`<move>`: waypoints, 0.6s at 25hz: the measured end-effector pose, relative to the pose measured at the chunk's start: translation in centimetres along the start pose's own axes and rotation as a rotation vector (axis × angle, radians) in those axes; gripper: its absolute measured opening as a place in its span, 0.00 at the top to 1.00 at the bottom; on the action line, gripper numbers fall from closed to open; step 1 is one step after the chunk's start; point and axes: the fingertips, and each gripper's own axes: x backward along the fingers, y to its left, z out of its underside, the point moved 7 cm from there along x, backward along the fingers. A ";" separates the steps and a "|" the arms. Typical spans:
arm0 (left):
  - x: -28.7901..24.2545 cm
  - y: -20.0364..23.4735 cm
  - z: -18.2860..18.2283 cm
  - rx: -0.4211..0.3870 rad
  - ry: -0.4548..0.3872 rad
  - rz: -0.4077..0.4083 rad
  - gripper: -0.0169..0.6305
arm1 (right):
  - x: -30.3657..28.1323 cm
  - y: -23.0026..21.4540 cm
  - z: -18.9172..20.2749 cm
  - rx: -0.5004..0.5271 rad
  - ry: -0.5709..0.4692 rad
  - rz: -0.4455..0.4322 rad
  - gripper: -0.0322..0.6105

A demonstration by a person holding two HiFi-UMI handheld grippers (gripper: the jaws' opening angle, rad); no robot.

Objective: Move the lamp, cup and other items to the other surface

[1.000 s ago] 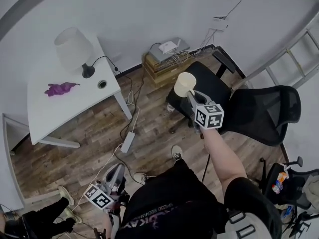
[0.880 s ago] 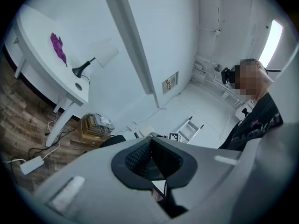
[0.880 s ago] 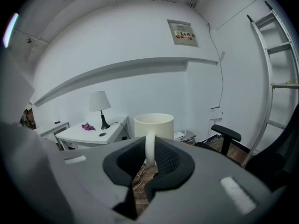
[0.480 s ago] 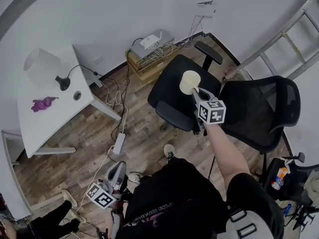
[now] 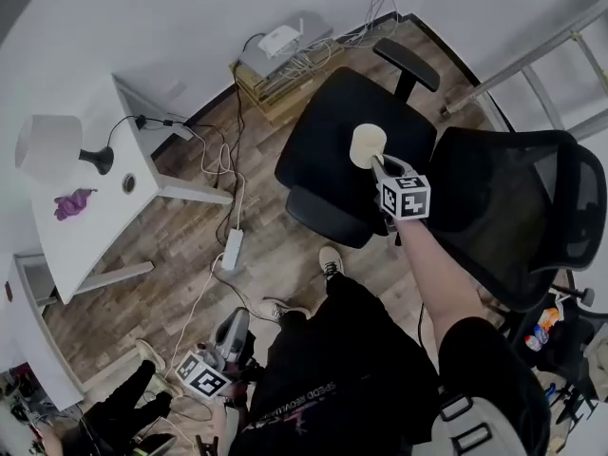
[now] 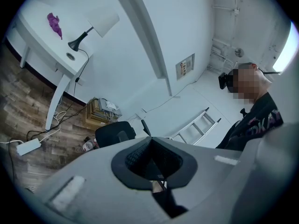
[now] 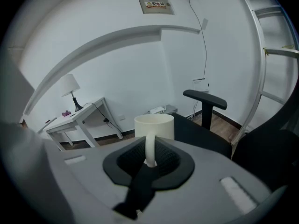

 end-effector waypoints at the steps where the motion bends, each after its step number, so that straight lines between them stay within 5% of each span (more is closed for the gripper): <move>1: -0.2 0.1 -0.1 0.007 0.005 -0.012 0.98 | -0.9 -0.4 0.6 -0.005 0.014 0.000 0.88; 15: -1.2 0.5 0.7 0.074 0.076 -0.156 0.98 | -9.8 -2.2 4.0 0.010 0.157 -0.033 0.88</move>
